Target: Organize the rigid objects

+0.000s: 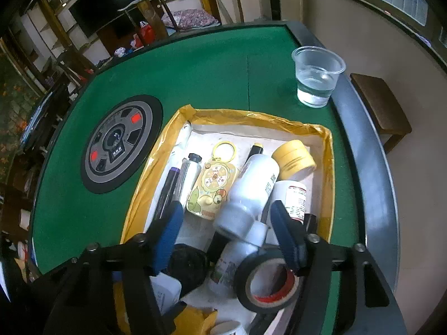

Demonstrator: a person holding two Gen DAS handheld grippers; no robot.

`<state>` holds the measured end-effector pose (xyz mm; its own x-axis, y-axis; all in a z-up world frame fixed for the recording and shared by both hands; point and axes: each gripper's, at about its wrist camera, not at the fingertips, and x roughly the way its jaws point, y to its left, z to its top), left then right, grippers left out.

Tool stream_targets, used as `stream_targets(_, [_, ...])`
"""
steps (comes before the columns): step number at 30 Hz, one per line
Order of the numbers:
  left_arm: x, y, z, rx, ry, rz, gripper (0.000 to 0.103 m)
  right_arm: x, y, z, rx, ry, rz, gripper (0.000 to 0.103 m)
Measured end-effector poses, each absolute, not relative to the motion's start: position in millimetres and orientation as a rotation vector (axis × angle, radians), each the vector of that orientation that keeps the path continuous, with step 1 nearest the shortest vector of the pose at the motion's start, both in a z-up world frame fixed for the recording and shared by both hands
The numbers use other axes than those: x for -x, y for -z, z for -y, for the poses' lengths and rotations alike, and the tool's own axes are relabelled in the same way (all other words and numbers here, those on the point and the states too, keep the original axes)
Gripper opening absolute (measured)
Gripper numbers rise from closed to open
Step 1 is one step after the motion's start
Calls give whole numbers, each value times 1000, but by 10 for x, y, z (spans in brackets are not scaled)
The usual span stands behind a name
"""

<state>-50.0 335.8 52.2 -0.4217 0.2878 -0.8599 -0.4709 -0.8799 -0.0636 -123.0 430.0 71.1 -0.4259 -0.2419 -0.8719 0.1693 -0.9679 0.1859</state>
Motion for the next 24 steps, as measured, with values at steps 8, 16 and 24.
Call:
stream_targets(8, [357,-638,-3341,1271,-2298,-280,79,979,-921,-4357,-1481,2562,136,76])
stream_targets(16, [226,-810,-3112,1230,-2332,-305,82,493,-1151,-4482,-1411,2702,247,79])
stream_targets(24, [129,-1116,-2672,1144,-2409,-380,82,-188,-1144,-4393,-1389,2788,333,79])
